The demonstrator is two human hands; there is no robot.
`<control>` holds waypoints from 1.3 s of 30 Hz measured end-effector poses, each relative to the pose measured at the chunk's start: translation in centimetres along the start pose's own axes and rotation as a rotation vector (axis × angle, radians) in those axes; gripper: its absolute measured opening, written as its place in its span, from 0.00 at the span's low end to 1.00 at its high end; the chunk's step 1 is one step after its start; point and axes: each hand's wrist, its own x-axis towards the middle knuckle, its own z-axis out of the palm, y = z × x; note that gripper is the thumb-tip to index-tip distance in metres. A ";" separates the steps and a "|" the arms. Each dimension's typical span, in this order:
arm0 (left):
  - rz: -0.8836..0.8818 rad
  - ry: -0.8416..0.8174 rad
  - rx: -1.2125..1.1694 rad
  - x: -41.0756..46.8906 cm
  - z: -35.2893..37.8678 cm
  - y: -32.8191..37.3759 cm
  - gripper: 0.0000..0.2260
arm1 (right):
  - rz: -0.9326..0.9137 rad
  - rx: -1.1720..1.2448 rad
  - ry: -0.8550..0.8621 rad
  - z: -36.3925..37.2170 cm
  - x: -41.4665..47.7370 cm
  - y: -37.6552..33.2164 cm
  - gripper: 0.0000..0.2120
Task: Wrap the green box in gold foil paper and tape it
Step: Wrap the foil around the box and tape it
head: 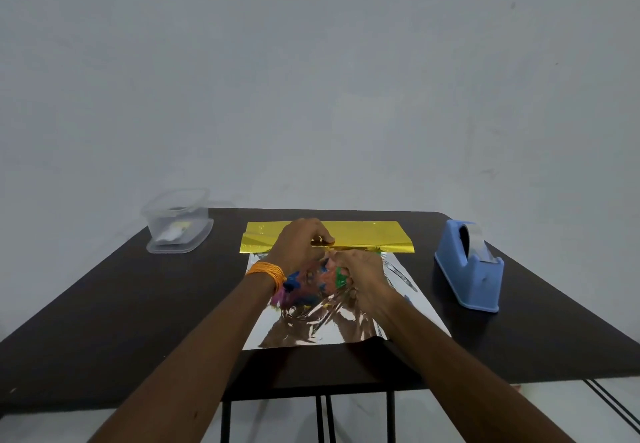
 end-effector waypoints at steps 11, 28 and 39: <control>-0.018 -0.032 0.013 0.1 -0.2 0.2 0.13 | 0.011 -0.058 0.132 0.6 1.1 0.8 0.07; -0.049 -0.066 -0.001 -0.1 -0.5 0.2 0.14 | -0.134 -0.816 0.075 -0.9 2.0 -0.4 0.12; -0.075 -0.012 0.061 -0.2 0.0 0.9 0.11 | -0.165 -0.964 0.034 -2.0 1.4 -0.4 0.15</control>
